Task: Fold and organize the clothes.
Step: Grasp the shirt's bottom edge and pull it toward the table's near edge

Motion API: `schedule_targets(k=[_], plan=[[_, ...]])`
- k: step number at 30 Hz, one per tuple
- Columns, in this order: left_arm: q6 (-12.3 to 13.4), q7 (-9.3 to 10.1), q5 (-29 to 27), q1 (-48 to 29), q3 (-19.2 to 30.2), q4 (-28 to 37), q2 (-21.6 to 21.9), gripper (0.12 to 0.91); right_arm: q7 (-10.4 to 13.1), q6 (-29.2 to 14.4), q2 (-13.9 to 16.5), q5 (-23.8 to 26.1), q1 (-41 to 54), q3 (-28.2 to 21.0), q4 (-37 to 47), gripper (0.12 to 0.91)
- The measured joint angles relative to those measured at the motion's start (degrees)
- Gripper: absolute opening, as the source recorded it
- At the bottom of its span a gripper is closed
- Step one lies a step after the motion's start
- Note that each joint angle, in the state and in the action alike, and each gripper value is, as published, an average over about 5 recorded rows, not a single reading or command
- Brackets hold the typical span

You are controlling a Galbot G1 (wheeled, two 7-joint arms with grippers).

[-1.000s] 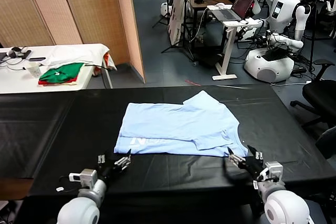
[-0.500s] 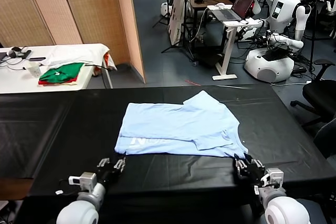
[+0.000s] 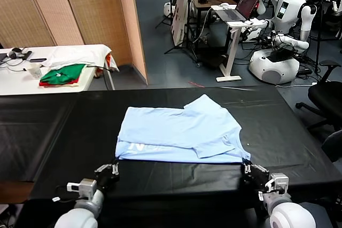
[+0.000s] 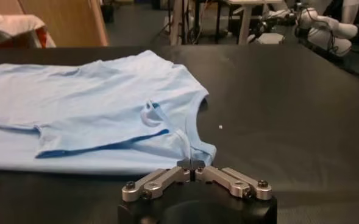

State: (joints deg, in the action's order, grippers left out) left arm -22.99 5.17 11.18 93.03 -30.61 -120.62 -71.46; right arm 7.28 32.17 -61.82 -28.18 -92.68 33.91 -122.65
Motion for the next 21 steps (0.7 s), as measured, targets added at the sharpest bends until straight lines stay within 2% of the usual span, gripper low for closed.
schedule_targets(k=[9,12,15,17,21], plan=[[0.0,1.96,-4.5,9.8,-1.5,-5.4,-3.5,0.146,0.1,2.0,1.4,0.2,-1.6,-1.0,-2.7,0.142],[-0.2,2.66,-4.8,12.0,-1.7,-6.8,-4.2,0.146,0.2,3.5,1.5,0.1,-2.3,-0.9,-3.7,0.182],[-0.6,3.12,-4.9,13.2,-2.0,-8.1,-4.4,0.192,0.7,4.8,1.6,-0.1,-3.2,-0.4,-5.2,0.323],[-1.3,3.56,-4.8,13.9,-2.3,-8.9,-4.4,0.285,1.1,5.5,1.5,-0.3,-3.8,0.1,-6.4,0.454],[-3.3,4.65,-3.7,15.2,-3.2,-10.9,-4.2,0.568,1.7,6.1,1.5,-2.3,-4.9,1.6,-9.7,0.7]])
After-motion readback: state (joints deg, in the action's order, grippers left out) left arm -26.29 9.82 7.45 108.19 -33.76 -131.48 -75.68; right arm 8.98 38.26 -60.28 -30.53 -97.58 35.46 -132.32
